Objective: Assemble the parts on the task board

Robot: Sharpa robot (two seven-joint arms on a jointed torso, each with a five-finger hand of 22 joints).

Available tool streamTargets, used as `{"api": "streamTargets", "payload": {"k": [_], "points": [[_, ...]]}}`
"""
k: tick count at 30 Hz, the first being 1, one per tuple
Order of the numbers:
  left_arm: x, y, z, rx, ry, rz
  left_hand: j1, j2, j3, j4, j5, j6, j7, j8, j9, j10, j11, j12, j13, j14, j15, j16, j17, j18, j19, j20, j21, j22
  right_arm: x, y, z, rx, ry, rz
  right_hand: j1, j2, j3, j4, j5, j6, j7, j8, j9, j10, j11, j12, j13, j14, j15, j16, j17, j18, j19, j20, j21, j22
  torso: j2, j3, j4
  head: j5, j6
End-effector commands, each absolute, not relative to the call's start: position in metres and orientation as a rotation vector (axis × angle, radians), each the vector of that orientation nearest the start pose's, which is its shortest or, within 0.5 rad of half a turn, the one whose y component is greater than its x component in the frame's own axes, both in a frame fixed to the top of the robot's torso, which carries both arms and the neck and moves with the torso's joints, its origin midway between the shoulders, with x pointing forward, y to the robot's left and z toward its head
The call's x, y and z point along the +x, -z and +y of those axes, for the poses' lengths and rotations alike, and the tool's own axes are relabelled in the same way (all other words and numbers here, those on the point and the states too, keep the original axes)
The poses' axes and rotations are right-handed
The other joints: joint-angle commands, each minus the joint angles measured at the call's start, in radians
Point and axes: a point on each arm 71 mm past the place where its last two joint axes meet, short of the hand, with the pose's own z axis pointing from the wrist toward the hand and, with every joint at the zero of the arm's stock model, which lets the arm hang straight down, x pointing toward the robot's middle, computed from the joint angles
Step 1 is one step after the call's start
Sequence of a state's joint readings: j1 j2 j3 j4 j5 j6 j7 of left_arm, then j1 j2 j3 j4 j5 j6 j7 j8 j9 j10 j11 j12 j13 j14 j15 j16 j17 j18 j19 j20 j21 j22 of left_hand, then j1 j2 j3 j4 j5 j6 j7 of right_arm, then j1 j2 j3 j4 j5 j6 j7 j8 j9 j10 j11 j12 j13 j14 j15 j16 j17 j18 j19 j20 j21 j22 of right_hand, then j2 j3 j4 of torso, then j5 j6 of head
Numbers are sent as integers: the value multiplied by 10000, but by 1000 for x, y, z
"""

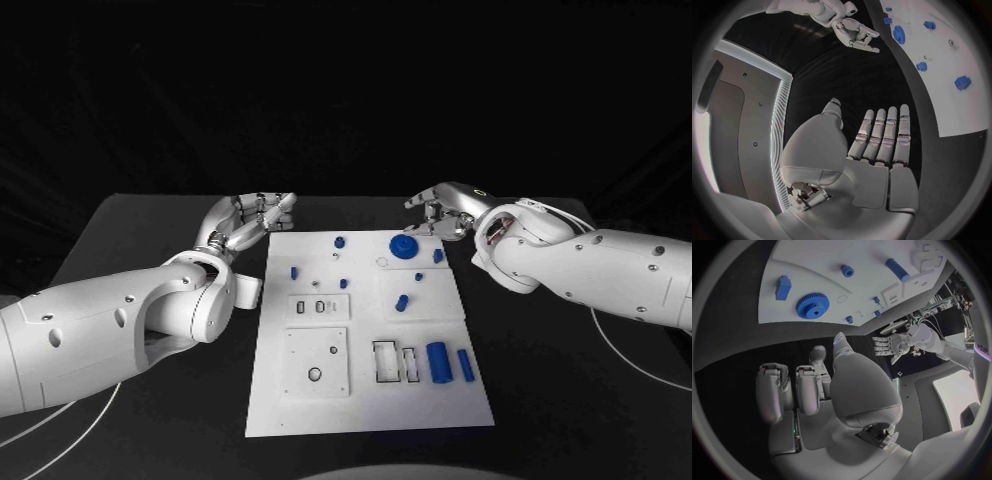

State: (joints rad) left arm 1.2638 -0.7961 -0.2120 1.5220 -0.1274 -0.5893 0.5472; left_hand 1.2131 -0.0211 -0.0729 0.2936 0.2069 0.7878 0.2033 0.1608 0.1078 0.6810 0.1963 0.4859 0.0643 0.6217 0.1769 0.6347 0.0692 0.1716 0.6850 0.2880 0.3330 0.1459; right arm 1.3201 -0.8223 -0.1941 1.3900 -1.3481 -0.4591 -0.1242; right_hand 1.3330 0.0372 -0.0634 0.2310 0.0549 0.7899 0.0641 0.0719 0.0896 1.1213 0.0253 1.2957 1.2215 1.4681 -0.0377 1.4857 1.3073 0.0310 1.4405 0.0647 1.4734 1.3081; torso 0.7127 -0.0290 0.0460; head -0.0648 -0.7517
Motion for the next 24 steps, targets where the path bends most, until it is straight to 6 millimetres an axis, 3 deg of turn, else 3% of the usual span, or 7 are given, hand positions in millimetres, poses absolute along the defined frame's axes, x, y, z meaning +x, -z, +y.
{"api": "streamTargets", "payload": {"k": [1,3,6,9,13,17,24], "points": [[481,193,197,-8496,13505,13233,18,51,28,-13,8,-84,312,7,14,59,-17,-27,-8,-44,-5,-47,-2,65,-90,-13,-51,-8,516,181,-239,-971,-4637,16154,-335,-15,25,80,106,251,-38,62,113,2701,-6,2152,2685,316,36,326,1137,77,-79,91,-14,1336,10,9,-11,-22,-5],[481,193,197,-8495,13510,13235,18,51,28,-13,8,-84,312,7,14,59,-17,-27,-8,-44,-5,-47,-2,65,-90,-13,-51,-8,517,181,-239,-1036,-4639,16173,-509,-121,93,37,319,489,0,115,228,4240,10,2694,3402,808,90,719,2219,45,-21,162,57,1475,12,13,-12,-28,-9],[480,192,197,-8493,13517,13236,18,51,28,-13,8,-84,312,7,14,59,-17,-27,-8,-44,-5,-47,-2,65,-90,-13,-51,-8,517,182,-238,-1046,-4679,16262,-717,-437,215,-62,784,920,66,221,445,4495,57,2751,3493,1027,230,851,2634,-79,386,271,373,1914,7,19,-15,-29,-27],[481,192,197,-8492,13518,13234,23,57,28,-14,11,-85,312,7,14,59,-17,-30,-7,-44,-5,-48,-2,65,-92,-12,-52,-10,516,184,-238,-737,-4798,16358,-796,-873,500,-237,2376,1014,233,183,596,4495,122,2751,3493,1027,331,851,2634,-310,1303,358,974,2627,9,18,-17,-48,-33],[481,192,197,-8487,13530,13235,38,76,29,-14,21,-87,313,7,14,62,-17,-36,-7,-45,-4,-52,-1,65,-98,-11,-55,-14,516,188,-238,-364,-4913,16385,-842,-1222,952,-350,3976,1433,577,427,916,4495,260,2751,3493,1027,466,851,2634,-310,1303,462,974,2627,2,18,-19,-39,-44],[481,192,197,-8484,13543,13238,38,76,29,-14,21,-87,313,7,14,62,-17,-36,-7,-45,-4,-52,-1,65,-98,-11,-55,-14,517,193,-237,-341,-4772,16527,-866,-1493,1364,-442,4451,1455,650,495,1167,4495,373,2751,3493,1027,536,851,2634,-310,1303,589,974,2627,2,18,-14,-49,-42],[481,192,198,-8489,13535,13235,38,76,29,-14,21,-87,313,7,14,62,-17,-36,-7,-45,-4,-52,-1,65,-98,-11,-55,-14,521,202,-233,-519,-4345,16894,-832,-1692,1625,-530,4484,1474,649,539,1339,4495,431,2751,3493,1027,579,851,2634,-310,1303,650,974,2627,-4,11,-13,-40,-71]]}}
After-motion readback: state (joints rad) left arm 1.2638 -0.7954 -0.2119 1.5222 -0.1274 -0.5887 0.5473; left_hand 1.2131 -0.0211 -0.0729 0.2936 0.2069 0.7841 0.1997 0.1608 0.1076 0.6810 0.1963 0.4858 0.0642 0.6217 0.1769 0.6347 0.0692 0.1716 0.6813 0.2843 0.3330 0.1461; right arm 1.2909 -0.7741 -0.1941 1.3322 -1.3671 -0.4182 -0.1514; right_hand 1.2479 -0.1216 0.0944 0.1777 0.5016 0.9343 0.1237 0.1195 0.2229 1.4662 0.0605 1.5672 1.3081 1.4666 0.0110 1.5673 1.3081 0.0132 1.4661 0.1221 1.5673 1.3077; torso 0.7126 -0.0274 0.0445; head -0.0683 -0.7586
